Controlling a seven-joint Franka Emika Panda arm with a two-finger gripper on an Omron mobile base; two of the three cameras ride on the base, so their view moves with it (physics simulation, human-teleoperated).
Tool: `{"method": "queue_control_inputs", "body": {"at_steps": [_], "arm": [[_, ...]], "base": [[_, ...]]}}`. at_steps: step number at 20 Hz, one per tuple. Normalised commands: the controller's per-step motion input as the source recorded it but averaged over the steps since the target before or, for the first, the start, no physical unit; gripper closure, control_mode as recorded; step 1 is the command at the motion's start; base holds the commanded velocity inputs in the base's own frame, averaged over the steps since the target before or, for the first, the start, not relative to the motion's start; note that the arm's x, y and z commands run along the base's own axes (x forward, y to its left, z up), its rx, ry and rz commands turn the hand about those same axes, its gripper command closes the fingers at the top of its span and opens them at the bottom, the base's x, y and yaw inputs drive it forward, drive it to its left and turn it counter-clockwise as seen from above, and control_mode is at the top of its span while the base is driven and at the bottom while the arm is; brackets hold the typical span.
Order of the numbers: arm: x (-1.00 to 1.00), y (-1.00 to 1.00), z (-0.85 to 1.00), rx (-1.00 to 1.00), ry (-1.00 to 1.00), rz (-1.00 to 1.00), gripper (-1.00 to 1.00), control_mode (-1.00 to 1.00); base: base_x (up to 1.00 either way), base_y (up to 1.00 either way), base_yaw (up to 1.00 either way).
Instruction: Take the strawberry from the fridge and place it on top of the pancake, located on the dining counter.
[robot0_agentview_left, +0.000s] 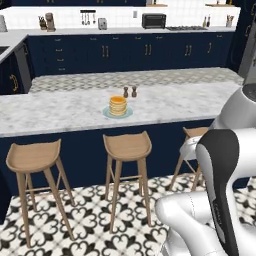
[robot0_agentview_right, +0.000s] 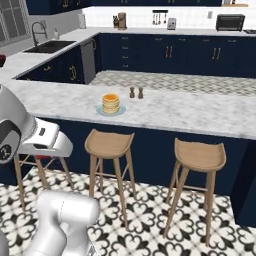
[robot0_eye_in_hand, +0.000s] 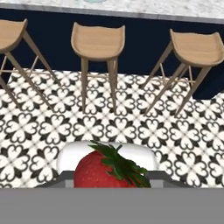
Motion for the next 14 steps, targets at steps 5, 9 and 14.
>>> {"method": "queue_control_inputs", "body": {"at_steps": [5,9,14], "arm": [[0.0,0.0,0.0,0.0,0.0,0.0,1.0,1.0],[0.0,0.0,0.0,0.0,0.0,0.0,1.0,1.0],[0.0,0.0,0.0,0.0,0.0,0.0,1.0,1.0]], "base": [[0.52,0.55,-0.16],[0.46,0.39,-0.09],[0.72,0.34,-0.06]]}}
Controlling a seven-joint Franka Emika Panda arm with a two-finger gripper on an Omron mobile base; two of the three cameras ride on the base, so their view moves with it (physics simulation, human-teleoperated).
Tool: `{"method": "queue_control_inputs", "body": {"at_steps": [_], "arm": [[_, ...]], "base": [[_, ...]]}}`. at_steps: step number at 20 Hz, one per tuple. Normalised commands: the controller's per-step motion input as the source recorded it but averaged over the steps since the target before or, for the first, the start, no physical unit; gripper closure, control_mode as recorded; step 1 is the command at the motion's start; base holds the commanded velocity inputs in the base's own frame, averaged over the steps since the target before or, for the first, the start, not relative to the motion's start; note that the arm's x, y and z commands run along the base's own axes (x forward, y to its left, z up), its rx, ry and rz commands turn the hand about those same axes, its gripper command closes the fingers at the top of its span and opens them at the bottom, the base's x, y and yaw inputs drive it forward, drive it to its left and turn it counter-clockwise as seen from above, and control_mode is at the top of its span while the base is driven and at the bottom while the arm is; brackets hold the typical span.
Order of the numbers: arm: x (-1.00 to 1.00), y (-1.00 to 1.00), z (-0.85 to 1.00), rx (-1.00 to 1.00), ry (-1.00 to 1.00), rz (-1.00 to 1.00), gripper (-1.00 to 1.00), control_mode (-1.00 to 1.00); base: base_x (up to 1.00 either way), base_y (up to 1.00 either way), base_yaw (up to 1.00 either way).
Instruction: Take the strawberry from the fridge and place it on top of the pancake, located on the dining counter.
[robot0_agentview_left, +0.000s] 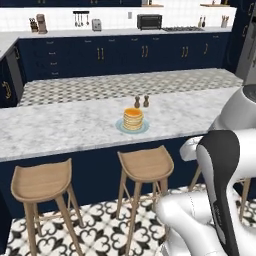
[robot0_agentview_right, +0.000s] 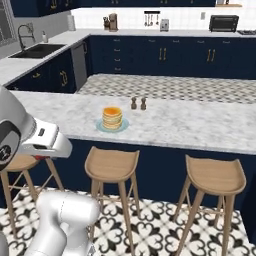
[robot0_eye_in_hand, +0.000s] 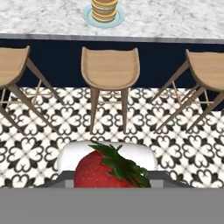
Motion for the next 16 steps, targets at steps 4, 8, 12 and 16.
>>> {"method": "queue_control_inputs", "body": {"at_steps": [4,8,12,16], "arm": [[0.0,0.0,0.0,0.0,0.0,0.0,1.0,1.0],[0.0,0.0,0.0,0.0,0.0,0.0,1.0,1.0],[0.0,0.0,0.0,0.0,0.0,0.0,1.0,1.0],[0.0,0.0,0.0,0.0,0.0,0.0,1.0,1.0]], "base": [[0.66,0.39,-0.08],[0.5,0.34,-0.06],[0.59,0.21,-0.03],[0.64,0.18,-0.01]]}}
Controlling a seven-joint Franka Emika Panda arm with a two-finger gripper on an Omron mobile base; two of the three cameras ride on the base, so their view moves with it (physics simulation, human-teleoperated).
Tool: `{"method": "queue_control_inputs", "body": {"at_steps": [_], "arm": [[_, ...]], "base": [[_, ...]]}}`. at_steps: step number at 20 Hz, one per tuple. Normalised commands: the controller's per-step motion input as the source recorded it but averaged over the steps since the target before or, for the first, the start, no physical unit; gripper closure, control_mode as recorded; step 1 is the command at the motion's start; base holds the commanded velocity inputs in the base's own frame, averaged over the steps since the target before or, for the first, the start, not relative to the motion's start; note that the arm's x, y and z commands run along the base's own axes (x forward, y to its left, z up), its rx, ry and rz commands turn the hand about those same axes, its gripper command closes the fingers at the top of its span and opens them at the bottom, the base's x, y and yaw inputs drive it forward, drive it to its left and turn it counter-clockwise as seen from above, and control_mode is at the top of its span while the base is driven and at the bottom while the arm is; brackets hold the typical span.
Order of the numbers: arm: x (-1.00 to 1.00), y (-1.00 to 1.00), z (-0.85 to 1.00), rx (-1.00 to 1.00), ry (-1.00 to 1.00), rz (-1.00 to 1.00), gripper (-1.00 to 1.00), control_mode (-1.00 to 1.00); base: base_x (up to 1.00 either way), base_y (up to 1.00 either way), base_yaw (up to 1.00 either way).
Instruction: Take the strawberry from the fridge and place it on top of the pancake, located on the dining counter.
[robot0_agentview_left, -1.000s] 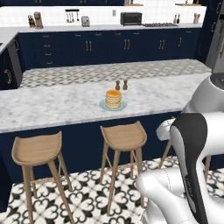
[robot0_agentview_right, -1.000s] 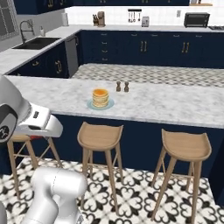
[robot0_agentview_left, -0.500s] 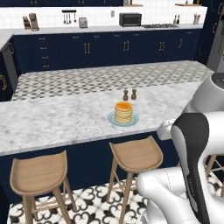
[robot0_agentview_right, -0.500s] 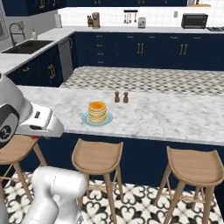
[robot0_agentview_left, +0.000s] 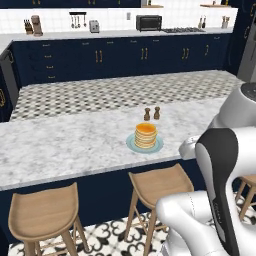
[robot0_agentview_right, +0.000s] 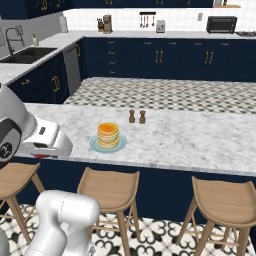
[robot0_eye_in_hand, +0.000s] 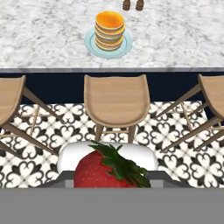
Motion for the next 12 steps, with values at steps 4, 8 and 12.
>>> {"method": "queue_control_inputs", "body": {"at_steps": [4,8,12], "arm": [[0.0,0.0,0.0,0.0,0.0,0.0,1.0,1.0],[0.0,0.0,0.0,0.0,0.0,0.0,1.0,1.0],[0.0,0.0,0.0,0.0,0.0,0.0,1.0,1.0]], "base": [[0.54,0.24,-0.03],[0.3,0.09,0.0],[0.0,0.0,0.0]]}}
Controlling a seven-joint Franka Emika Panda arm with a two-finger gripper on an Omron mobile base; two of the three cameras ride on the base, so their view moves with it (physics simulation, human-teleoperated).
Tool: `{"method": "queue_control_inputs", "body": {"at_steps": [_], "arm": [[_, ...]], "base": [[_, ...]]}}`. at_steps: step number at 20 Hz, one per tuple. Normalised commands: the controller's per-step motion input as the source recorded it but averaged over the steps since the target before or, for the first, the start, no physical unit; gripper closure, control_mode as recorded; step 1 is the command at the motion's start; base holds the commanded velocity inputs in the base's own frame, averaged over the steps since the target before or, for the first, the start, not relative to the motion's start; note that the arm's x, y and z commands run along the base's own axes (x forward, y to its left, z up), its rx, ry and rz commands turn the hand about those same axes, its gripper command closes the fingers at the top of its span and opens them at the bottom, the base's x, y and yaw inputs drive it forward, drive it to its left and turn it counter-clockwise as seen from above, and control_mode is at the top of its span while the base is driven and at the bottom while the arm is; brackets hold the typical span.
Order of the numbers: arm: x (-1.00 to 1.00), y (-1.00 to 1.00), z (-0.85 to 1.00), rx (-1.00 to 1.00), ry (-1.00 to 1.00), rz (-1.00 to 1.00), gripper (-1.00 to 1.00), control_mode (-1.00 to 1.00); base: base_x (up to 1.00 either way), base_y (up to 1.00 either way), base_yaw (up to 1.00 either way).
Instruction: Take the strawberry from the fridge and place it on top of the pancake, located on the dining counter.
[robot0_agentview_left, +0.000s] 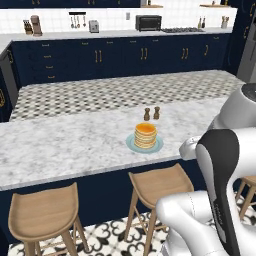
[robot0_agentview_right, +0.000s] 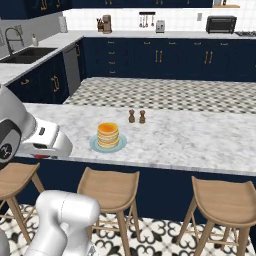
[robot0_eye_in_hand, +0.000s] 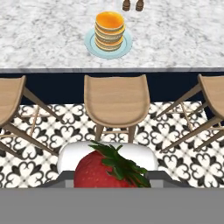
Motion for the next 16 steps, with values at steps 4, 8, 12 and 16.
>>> {"method": "queue_control_inputs", "body": {"at_steps": [4,8,12,16], "arm": [[0.77,0.01,0.0,0.0,0.0,0.0,1.0,-1.0],[1.0,0.03,0.0,0.0,0.0,0.04,1.0,-1.0],[1.0,0.06,0.0,0.0,0.02,0.0,1.0,-1.0],[1.0,0.0,0.0,0.0,0.03,0.0,1.0,-1.0]], "base": [[0.0,0.0,0.0],[0.0,0.0,0.0],[0.0,0.0,0.0],[0.0,0.0,0.0]]}}
